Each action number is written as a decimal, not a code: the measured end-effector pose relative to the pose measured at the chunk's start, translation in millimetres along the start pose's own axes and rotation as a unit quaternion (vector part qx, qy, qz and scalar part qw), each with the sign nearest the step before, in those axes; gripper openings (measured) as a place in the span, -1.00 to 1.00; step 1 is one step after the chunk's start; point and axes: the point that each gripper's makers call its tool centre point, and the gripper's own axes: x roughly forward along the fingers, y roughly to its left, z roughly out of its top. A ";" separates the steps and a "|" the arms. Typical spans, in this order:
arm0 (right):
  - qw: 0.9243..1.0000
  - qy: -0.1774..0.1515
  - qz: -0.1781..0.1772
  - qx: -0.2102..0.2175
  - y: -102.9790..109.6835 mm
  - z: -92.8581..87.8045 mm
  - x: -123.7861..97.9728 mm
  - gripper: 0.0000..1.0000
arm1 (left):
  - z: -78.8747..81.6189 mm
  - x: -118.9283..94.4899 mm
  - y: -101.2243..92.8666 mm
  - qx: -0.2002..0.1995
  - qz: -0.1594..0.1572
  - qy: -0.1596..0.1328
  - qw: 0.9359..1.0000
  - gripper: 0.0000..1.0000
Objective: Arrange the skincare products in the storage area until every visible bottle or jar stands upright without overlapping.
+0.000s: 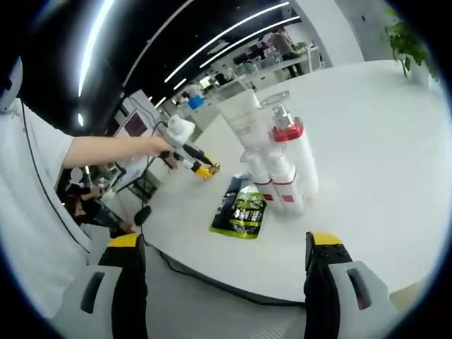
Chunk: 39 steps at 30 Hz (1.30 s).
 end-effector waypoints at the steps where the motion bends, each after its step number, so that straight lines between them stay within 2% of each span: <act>1: 1.000 0.001 0.000 -0.001 0.2 -0.2 0.1 0.87 | 0.3 0.2 0.1 0.003 0.002 0.000 1.000 -0.14; 4: 1.000 0.001 0.000 -0.002 0.7 -0.2 0.2 0.87 | 1.6 -0.9 -2.1 0.011 0.005 0.003 1.000 -0.15; 7: 1.000 0.000 0.000 -0.002 -0.1 0.1 -0.1 0.87 | 1.1 -4.6 -0.2 0.040 0.013 0.009 0.999 -0.16; 9: 1.000 0.001 0.000 -0.002 -0.1 0.0 0.0 0.87 | 2.8 -8.3 -8.9 0.051 0.011 0.008 0.999 -0.16; 13: 1.000 0.002 0.002 -0.004 0.7 -0.2 0.3 0.87 | 6.0 -16.4 -14.5 0.085 0.008 0.002 0.996 -0.16; 17: 1.000 0.002 0.003 -0.006 0.1 -0.4 0.1 0.87 | 6.7 -20.6 -18.1 0.137 0.001 0.003 0.991 -0.16; 19: 1.000 0.002 0.004 -0.007 0.8 -0.2 0.2 0.87 | 6.9 -27.6 -29.9 0.161 -0.005 0.002 0.987 -0.16; 22: 1.000 0.003 0.006 -0.009 2.0 -0.4 0.5 0.87 | 7.0 -22.8 -34.3 0.182 -0.016 0.004 0.983 -0.16; 24: 1.000 0.004 0.006 -0.010 2.1 -0.7 0.5 0.87 | 3.9 -24.8 -46.3 0.199 -0.022 0.009 0.980 -0.16; 27: 1.000 0.004 0.007 -0.011 2.5 -0.7 0.5 0.87 | 0.6 -21.9 -55.3 0.241 -0.035 0.024 0.970 -0.16; 29: 1.000 0.004 0.008 -0.012 2.5 -0.8 0.5 0.87 | -2.4 -17.2 -58.8 0.257 -0.040 0.030 0.965 -0.16; 36: 1.000 0.002 0.008 -0.011 3.1 -0.2 0.6 0.87 | -1.3 -10.8 -84.8 0.257 -0.061 0.025 0.964 -0.15; 39: 1.000 0.001 0.008 -0.011 2.6 0.1 0.6 0.87 | -4.3 -8.2 -84.0 0.262 -0.064 0.030 0.963 -0.15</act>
